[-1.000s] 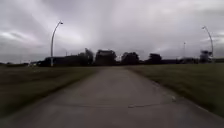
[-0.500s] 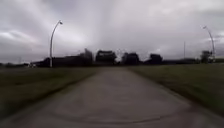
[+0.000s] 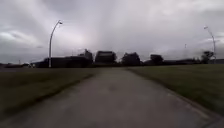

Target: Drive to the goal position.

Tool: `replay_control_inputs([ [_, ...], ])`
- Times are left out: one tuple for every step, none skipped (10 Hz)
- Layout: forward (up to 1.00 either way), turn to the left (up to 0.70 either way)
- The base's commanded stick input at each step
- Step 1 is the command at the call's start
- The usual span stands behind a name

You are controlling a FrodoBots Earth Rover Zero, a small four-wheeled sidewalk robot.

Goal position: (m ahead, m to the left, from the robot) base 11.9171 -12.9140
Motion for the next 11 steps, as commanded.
replay_control_inputs([
  [0.7,0.0],
  [0.7,0.0],
  [0.7,0.0],
  [0.7,0.0],
  [0.7,0.0],
  [0.7,0.0],
  [0.7,0.0],
  [0.7,0.0],
  [0.7,0.0],
  [0.7,0.0],
  [0.7,0.0],
])
